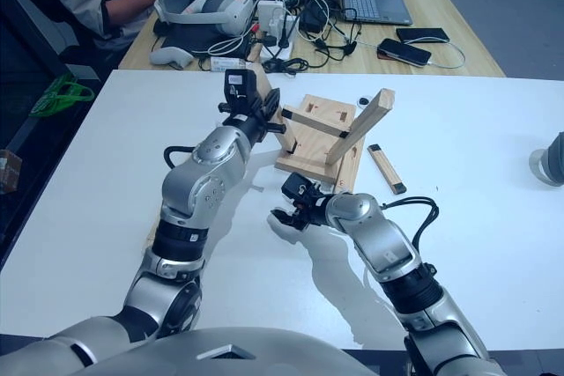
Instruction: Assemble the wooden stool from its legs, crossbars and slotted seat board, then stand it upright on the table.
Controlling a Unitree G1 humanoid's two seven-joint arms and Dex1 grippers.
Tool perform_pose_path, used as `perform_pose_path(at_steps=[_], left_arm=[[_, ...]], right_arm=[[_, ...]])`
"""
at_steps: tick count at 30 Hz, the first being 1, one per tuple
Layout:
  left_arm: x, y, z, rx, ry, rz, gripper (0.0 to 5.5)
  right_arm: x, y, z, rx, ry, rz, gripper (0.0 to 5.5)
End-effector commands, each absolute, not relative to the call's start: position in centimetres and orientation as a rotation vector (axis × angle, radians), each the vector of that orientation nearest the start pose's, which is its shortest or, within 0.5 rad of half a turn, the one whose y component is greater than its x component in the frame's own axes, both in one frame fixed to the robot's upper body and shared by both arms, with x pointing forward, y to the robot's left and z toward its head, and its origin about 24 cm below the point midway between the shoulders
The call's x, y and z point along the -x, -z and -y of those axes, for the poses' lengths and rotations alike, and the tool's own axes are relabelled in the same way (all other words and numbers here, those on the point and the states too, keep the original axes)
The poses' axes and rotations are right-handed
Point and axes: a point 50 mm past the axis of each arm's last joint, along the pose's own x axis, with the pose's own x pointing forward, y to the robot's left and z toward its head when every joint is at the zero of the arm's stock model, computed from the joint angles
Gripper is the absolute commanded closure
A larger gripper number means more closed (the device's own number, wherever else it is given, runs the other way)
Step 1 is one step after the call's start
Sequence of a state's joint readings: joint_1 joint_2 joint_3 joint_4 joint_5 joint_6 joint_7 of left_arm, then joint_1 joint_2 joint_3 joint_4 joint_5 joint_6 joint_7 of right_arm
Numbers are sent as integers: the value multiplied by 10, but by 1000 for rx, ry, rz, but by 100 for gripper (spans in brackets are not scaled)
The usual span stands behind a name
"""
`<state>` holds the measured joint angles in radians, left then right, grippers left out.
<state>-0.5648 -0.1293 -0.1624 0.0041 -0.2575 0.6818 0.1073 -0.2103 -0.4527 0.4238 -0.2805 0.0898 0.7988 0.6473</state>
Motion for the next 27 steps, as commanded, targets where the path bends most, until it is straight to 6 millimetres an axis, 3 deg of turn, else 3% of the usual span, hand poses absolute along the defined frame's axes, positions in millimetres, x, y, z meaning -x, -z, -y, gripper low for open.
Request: perform_pose_path(at_steps=[1, 10, 18, 24, 27], left_arm=[[-325, -116, -26, 150, 415, -365, 448], [-335, -116, -26, 168, 451, -405, 448], [-309, -108, -12, 25, 576, -348, 448], [-307, -108, -11, 31, 578, -348, 448], [-306, -109, -10, 41, 590, -350, 386]], right_arm=[[-243, -57, 108, 403, -960, -549, 214], [-244, -57, 107, 407, -965, -547, 214], [-244, -57, 108, 411, -964, -551, 214], [-244, -57, 107, 419, -967, -550, 214], [-245, -57, 108, 427, -967, -551, 214]])
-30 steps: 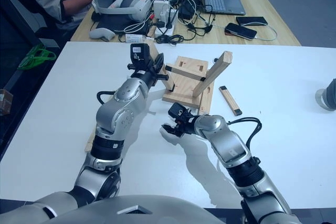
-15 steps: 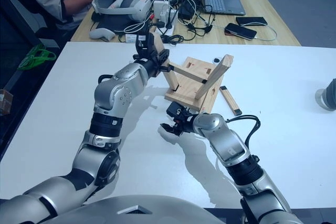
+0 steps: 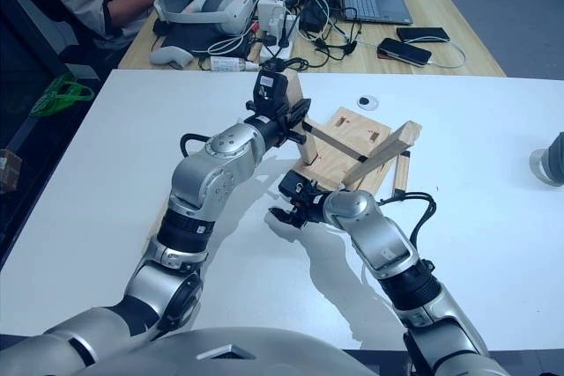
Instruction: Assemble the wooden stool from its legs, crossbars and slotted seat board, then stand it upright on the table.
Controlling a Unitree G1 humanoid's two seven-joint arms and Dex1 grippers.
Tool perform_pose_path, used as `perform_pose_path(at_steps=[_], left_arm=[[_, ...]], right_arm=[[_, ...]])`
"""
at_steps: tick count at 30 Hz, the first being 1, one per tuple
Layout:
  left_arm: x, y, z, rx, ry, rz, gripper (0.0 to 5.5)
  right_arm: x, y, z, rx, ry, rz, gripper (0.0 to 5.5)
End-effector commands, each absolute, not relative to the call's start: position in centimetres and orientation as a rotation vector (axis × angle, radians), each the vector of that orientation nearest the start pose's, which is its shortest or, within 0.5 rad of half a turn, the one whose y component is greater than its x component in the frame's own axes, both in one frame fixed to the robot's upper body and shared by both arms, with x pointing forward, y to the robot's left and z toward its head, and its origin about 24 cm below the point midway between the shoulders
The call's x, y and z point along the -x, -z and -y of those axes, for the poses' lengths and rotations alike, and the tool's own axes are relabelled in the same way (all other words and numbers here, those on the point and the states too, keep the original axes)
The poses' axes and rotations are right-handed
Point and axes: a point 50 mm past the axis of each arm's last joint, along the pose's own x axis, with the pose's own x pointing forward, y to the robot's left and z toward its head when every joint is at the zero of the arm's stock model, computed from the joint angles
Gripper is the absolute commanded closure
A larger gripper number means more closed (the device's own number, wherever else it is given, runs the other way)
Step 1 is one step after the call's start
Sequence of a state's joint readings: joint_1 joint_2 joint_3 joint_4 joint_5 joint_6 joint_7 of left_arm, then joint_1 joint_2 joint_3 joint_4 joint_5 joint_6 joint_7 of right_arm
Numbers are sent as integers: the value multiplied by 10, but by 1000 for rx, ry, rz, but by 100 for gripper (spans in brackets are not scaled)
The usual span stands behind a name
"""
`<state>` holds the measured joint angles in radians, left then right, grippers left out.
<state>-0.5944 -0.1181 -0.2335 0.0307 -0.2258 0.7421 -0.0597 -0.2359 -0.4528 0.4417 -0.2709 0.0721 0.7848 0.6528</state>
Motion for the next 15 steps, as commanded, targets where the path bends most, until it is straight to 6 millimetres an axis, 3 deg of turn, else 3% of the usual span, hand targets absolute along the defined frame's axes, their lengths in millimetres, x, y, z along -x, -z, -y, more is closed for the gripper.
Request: perform_pose_path(at_steps=[1, 4, 12, 15], left_arm=[[-306, -109, -10, 44, 590, -354, 373], [-305, -110, -7, 57, 601, -363, 322], [-290, -106, 6, -253, 734, -273, 322], [-290, -104, 5, -284, 738, -262, 322]], right_arm=[[-245, -57, 108, 429, -967, -551, 214], [-244, -57, 108, 430, -967, -554, 214], [-244, -57, 109, 432, -965, -559, 214], [-243, -58, 111, 427, -962, -560, 214]])
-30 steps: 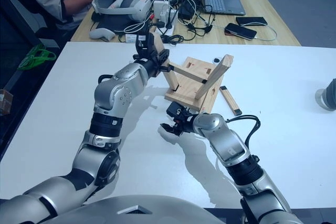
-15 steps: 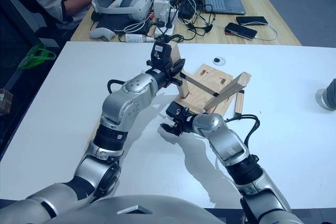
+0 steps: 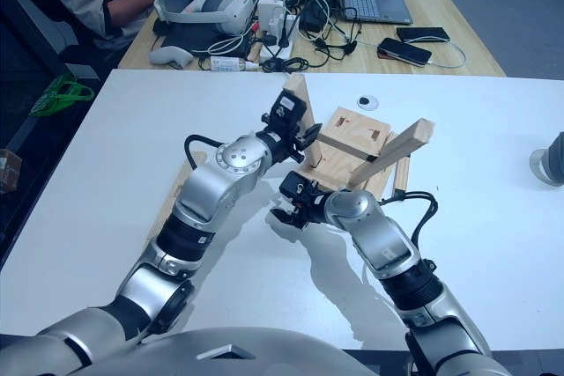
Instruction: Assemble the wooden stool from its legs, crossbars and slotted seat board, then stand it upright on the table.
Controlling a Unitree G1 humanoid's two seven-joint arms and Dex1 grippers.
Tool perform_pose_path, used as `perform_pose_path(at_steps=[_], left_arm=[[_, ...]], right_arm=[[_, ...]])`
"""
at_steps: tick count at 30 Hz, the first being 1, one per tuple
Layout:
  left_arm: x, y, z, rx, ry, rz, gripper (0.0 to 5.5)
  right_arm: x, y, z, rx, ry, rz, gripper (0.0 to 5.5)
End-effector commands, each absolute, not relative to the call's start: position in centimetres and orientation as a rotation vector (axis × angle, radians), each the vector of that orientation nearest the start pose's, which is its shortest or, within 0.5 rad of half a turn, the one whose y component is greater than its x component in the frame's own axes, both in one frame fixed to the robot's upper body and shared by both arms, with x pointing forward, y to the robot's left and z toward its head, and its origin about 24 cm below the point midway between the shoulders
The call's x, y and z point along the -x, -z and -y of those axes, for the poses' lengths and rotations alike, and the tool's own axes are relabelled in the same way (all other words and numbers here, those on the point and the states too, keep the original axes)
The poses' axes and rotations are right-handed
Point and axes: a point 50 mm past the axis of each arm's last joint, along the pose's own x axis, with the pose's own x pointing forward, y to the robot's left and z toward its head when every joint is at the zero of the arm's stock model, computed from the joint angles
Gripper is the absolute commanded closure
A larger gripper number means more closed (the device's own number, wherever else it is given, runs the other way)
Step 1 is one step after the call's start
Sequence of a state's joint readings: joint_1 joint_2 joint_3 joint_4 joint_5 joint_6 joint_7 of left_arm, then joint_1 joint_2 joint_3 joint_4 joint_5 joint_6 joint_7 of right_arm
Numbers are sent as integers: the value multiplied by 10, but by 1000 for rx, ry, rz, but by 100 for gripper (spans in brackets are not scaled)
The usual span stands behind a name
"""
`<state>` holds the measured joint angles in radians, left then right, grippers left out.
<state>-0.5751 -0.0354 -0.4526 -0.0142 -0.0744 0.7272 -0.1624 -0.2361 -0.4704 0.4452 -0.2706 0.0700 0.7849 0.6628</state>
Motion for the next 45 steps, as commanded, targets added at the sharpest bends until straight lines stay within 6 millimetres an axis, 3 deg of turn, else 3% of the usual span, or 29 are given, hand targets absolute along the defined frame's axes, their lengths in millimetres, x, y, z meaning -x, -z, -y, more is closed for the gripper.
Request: perform_pose_path(at_steps=[1, 5, 9, 16, 18, 21, 25, 31, 34, 36, 38, 42, 45], left_arm=[[-291, -106, 4, -268, 726, -258, 322], [-298, -119, -8, -126, 657, -236, 322], [-302, -138, -22, 46, 587, -207, 322], [-305, -152, -33, 129, 538, -188, 322], [-308, -162, -35, 139, 534, -143, 322], [-317, -205, -55, 189, 482, 57, 322], [-323, -260, -75, 238, 495, 252, 322], [-333, -282, -69, 304, 589, 324, 322], [-344, -303, -71, 315, 574, 391, 322], [-348, -304, -71, 304, 556, 399, 322], [-348, -294, -71, 285, 538, 381, 322], [-348, -276, -72, 260, 522, 342, 322], [-349, -273, -71, 266, 523, 336, 322]], right_arm=[[-243, -59, 113, 418, -961, -559, 214], [-241, -73, 122, 381, -984, -539, 214], [-233, -102, 129, 302, -1066, -482, 214], [-220, -186, 127, 52, -1203, -183, 214], [-222, -201, 126, -41, -1203, -118, 214], [-220, -193, 128, -72, -1186, -175, 214], [-209, -147, 127, 61, -1138, -390, 214], [-208, -88, 142, 317, -960, -572, 214], [-227, -65, 148, 403, -687, -536, 214], [-226, -70, 137, 342, -611, -410, 214], [-210, -83, 132, 276, -617, -266, 214], [-184, -98, 146, 128, -623, -163, 214], [-178, -107, 153, -12, -600, -150, 214]])
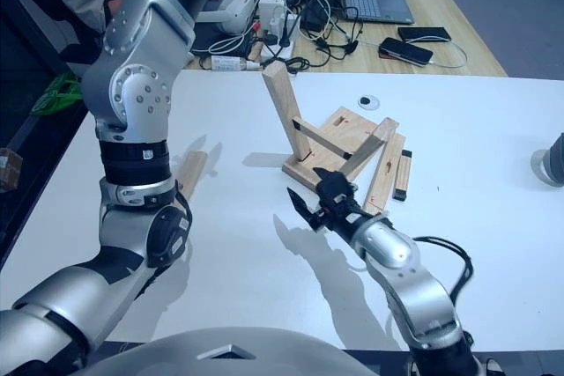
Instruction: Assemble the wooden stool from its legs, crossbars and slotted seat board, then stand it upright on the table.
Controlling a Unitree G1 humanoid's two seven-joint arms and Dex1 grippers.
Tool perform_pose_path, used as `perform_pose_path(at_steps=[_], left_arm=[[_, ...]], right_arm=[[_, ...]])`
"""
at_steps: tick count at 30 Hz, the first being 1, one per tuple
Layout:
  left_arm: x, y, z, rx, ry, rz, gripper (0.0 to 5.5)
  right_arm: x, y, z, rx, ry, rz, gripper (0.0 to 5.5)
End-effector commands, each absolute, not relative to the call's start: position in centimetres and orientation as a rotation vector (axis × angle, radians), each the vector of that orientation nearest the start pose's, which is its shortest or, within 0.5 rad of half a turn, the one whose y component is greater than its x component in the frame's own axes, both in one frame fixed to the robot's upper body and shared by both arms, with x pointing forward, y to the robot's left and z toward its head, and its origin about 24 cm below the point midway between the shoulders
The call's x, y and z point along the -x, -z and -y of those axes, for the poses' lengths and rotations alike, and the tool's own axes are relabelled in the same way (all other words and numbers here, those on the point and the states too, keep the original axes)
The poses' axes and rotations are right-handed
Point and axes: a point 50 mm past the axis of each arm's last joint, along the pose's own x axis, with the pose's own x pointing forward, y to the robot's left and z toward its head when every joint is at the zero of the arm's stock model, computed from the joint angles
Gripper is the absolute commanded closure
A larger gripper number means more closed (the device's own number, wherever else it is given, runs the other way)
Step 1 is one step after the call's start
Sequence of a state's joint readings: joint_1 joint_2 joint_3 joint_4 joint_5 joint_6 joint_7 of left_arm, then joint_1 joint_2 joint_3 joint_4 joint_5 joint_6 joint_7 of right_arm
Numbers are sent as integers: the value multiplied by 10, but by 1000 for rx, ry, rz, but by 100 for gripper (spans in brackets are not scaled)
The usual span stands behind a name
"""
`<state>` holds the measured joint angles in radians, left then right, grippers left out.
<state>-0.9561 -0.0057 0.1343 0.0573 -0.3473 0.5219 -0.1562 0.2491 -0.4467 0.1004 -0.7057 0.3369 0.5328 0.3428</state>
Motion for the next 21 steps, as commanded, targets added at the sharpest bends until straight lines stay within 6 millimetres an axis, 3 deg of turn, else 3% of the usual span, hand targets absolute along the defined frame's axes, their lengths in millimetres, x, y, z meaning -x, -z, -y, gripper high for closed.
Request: perform_pose_path(at_steps=[1, 3, 10, 13, 15, 16, 18, 20, 21], left_arm=[[-351, -272, -70, 271, 521, 332, 322], [-352, -277, -67, 289, 536, 342, 322], [-349, -323, -67, 351, 586, 459, 322], [-353, -321, -66, 387, 599, 439, 322], [-361, -291, -52, 384, 626, 325, 322], [-365, -267, -41, 368, 649, 224, 322], [-367, -188, -8, 163, 711, -138, 322], [-342, -126, 15, -101, 865, -381, 322], [-332, -112, 20, -179, 920, -422, 322]], right_arm=[[-178, -107, 151, -34, -605, -149, 214], [-177, -108, 147, -68, -609, -152, 214], [-176, -108, 141, -111, -619, -186, 214], [-177, -108, 141, -114, -620, -194, 214], [-178, -108, 142, -113, -623, -198, 214], [-179, -108, 142, -114, -623, -201, 214], [-179, -107, 143, -115, -629, -209, 214], [-179, -106, 142, -118, -640, -219, 214], [-179, -105, 142, -118, -642, -224, 214]])
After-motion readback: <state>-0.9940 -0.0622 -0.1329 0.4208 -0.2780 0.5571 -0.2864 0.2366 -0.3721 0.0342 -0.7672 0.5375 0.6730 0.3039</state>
